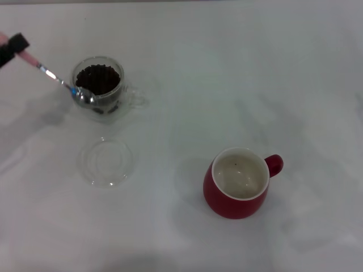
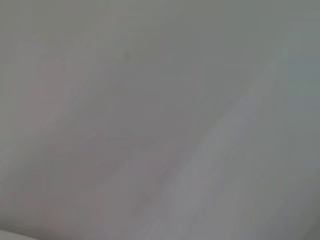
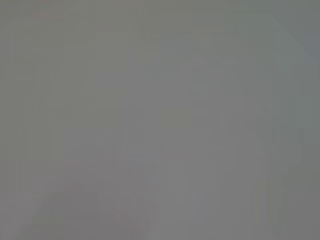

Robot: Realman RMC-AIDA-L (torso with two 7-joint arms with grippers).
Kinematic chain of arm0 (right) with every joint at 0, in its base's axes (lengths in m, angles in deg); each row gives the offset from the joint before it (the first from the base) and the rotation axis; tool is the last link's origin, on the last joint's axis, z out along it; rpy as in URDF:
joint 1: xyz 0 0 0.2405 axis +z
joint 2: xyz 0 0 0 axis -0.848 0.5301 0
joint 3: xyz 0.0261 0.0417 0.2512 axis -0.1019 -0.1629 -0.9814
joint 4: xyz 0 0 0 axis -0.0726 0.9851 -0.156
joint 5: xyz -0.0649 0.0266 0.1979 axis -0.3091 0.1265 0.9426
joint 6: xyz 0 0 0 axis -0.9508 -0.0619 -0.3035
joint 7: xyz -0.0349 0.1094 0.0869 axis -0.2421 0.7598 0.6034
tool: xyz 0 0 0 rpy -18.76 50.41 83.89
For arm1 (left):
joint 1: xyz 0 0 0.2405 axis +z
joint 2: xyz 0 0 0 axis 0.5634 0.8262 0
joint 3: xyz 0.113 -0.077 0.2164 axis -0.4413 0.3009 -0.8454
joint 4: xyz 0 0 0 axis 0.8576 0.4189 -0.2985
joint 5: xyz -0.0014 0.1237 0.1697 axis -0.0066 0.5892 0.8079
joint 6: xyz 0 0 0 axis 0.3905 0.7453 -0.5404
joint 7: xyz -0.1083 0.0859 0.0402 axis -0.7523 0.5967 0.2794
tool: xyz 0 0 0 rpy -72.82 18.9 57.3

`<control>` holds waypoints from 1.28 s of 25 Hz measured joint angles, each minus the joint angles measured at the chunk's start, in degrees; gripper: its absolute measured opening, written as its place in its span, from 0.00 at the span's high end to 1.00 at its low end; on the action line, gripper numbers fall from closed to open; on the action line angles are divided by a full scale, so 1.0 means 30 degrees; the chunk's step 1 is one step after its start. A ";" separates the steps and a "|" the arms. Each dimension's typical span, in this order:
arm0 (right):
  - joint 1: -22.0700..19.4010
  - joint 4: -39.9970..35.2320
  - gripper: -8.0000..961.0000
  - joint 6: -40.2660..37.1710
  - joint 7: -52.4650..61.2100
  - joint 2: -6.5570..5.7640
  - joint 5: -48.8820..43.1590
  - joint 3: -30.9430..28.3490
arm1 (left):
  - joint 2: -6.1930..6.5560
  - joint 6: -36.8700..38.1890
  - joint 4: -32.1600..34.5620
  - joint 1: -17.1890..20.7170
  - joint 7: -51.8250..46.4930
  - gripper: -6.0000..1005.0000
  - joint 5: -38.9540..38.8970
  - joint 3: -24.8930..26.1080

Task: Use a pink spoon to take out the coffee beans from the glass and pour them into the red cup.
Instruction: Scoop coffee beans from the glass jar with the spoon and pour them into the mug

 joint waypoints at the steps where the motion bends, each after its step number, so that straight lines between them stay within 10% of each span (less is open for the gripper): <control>1: 0.0027 0.0001 0.40 -0.0004 0.0008 0.0008 -0.0009 0.0183 | 0.0214 -0.0028 0.0009 -0.0402 -0.0419 0.87 0.0206 0.0002; 13: 0.0169 0.0207 0.40 -0.0042 0.0163 0.0106 -0.0017 0.1325 | 0.1400 -0.3390 0.0862 -0.3761 -0.3428 0.87 0.3741 0.0016; 32: 0.0298 0.0266 0.40 0.0094 0.0939 0.0140 -0.0015 0.1466 | 0.0388 -0.7107 0.0596 -0.5332 -0.4905 0.87 0.7032 0.0018</control>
